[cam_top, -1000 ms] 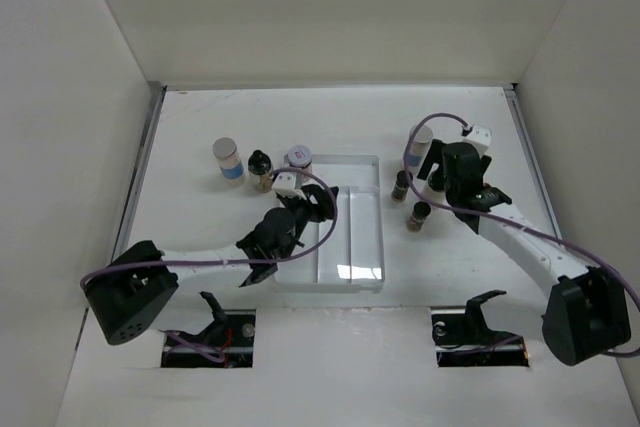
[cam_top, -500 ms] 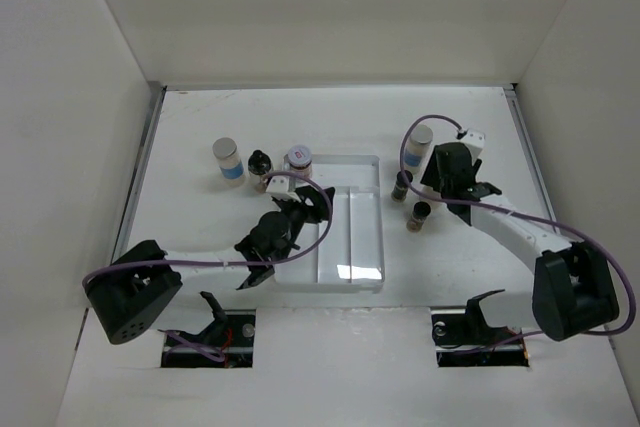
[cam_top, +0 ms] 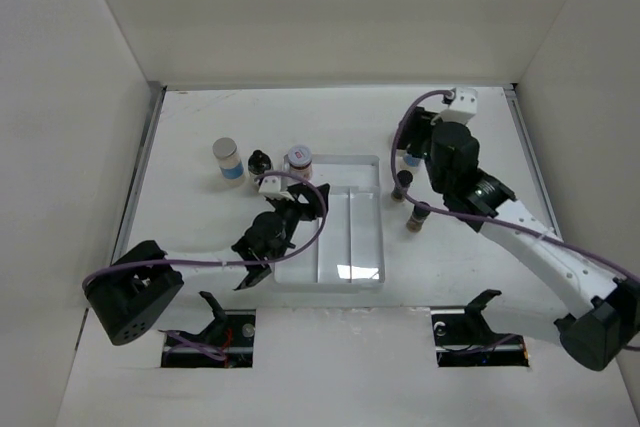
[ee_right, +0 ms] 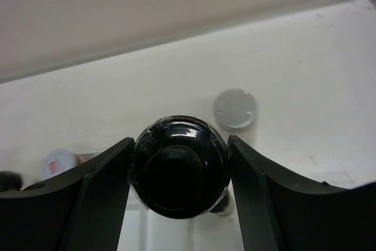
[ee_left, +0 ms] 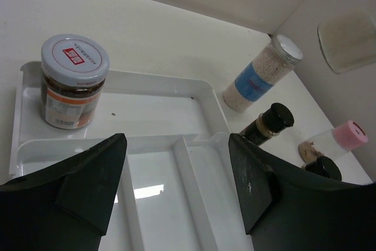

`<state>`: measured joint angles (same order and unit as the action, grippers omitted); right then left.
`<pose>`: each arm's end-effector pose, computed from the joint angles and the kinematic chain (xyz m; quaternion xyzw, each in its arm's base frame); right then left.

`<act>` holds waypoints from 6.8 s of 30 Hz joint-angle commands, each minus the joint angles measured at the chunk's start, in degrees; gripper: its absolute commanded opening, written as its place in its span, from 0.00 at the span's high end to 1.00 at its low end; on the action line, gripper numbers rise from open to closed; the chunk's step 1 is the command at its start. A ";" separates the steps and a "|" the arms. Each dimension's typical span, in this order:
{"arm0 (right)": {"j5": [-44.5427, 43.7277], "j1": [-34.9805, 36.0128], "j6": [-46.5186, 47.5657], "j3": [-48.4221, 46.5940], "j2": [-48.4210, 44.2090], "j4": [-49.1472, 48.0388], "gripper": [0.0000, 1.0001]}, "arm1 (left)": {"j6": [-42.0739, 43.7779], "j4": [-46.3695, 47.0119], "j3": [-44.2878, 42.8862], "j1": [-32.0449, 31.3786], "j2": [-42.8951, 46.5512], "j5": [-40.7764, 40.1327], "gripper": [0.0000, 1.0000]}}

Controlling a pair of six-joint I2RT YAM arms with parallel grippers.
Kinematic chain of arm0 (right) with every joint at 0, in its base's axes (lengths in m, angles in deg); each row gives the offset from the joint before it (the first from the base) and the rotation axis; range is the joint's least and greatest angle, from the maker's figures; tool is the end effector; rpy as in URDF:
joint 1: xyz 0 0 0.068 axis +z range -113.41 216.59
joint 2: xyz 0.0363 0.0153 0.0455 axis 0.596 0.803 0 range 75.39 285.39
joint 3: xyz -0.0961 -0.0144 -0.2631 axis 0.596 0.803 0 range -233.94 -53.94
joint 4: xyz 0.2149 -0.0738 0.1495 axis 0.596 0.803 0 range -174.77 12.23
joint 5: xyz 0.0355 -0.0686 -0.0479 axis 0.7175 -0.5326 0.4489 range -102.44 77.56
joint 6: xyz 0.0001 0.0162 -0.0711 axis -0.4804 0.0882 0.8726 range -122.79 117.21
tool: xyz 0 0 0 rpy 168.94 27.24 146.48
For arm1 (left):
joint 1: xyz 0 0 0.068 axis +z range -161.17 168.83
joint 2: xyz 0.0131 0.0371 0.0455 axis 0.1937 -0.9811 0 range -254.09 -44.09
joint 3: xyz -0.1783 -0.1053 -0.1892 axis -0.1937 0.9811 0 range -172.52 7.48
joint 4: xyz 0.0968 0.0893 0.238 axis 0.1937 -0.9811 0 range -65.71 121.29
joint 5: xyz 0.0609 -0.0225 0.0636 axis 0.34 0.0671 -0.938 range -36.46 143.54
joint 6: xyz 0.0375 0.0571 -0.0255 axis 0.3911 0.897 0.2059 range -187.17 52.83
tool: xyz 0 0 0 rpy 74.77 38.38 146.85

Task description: Organize the condiment bottles

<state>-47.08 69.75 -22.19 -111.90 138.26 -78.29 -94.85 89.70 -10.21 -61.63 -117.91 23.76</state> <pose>0.2515 0.1231 0.3688 0.0986 0.7560 0.0613 0.6442 0.1910 -0.1839 0.2003 -0.0494 0.6931 -0.3009 0.6532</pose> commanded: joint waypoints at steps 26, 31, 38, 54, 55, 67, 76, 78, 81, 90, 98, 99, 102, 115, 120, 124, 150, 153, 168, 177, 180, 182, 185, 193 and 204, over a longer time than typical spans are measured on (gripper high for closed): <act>11.08 5.63 -0.82 -15.51 39.24 -17.29 0.54 | -3.08 4.43 3.36 4.10 3.50 -3.00 0.32; 11.08 7.92 -1.17 -18.68 43.21 -16.76 0.53 | -3.34 4.52 3.72 4.01 3.95 -3.97 0.32; 10.02 8.62 -2.22 -18.08 45.06 -16.68 0.34 | -3.52 4.43 3.98 4.53 4.12 -4.06 0.32; 9.67 7.30 -7.14 7.30 13.09 -18.34 0.09 | -6.59 -37.62 -11.29 10.94 16.87 -8.72 0.15; 9.85 7.39 -7.67 10.11 11.15 -19.39 0.25 | -6.68 -42.11 -13.66 12.26 16.87 -8.37 0.14; 12.04 9.68 -8.64 27.63 -3.45 -26.08 0.31 | -3.88 -55.96 -25.72 20.53 0.27 -8.80 0.20; 14.42 10.47 -9.08 29.83 -6.44 -27.84 0.22 | -0.89 -52.52 -28.53 22.03 -5.45 -11.44 0.31; 14.51 10.47 -8.90 29.92 -6.45 -28.10 0.21 | -0.36 -51.83 -28.89 22.03 -6.77 -11.53 0.31; 14.77 10.64 -8.90 30.09 -6.71 -28.10 0.21 | 0.52 -49.28 -28.71 22.29 -8.70 -11.53 0.31; 14.77 10.64 -8.73 30.09 -6.01 -28.28 0.21 | 2.54 -46.20 -30.21 23.17 -12.05 -11.53 0.31; 14.77 10.64 -8.64 29.74 -4.42 -28.45 0.20 | 4.65 -44.18 -31.26 22.46 -14.15 -12.58 0.38; 14.77 10.64 -8.64 29.83 -4.69 -28.45 0.20 | 4.65 -43.91 -31.00 22.64 -14.59 -12.50 0.40; 14.77 10.64 -8.81 30.00 -5.30 -28.45 0.20 | 4.48 -43.82 -30.74 22.73 -15.12 -11.97 0.46; 14.77 10.64 -8.90 30.53 -6.71 -28.37 0.16 | 4.65 -44.53 -31.08 23.08 -15.56 -11.18 0.35; 14.68 10.64 -8.90 30.71 -7.76 -28.01 0.16 | 4.65 -44.53 -31.17 23.17 -16.35 -11.18 0.43; 14.68 10.64 -8.73 30.88 -8.99 -28.10 0.14 | 4.74 -44.52 -30.91 23.08 -14.34 -11.09 0.61; 2.03 3.27 -12.06 38.09 -29.29 -24.33 0.15 | 13.62 -37.94 -54.72 -2.93 -13.34 -8.45 0.64; 1.50 1.86 -13.21 38.62 -30.09 -23.36 0.13 | 13.88 -36.88 -57.27 -3.37 -19.67 -7.49 0.64; 4.92 0.45 -14.35 38.79 -28.24 -23.97 0.12 | 13.36 -28.72 -54.12 -2.58 -34.72 -6.61 0.64; 4.93 -0.60 -14.61 39.06 -28.24 -24.06 0.11 | 12.83 -26.68 -51.74 -2.23 -38.15 -6.69 0.58; 5.37 -0.52 -14.70 39.06 -28.15 -24.06 0.11 | 12.74 -25.98 -50.95 -2.23 -38.41 -6.61 0.52; 5.10 -0.52 -14.70 38.97 -28.07 -24.06 0.10 | 12.74 -25.19 -50.42 -2.32 -38.15 -6.61 0.39; 5.71 -0.78 -14.79 38.88 -27.63 -24.15 0.10 | 13.27 -25.28 -50.07 -2.58 -35.79 -6.78 0.20; 5.63 -0.78 -14.97 39.06 -28.33 -24.15 0.09 | 13.62 -27.03 -48.32 -2.68 -23.05 -7.48 0.10; 7.30 -0.08 -14.70 38.09 -24.55 -24.59 0.67 | 5.01 -51.00 -33.82 13.30 2.96 -21.98 0.07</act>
<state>-40.91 69.27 -36.94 -73.58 112.65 -100.67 -86.11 50.36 -46.82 -53.26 -119.22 7.65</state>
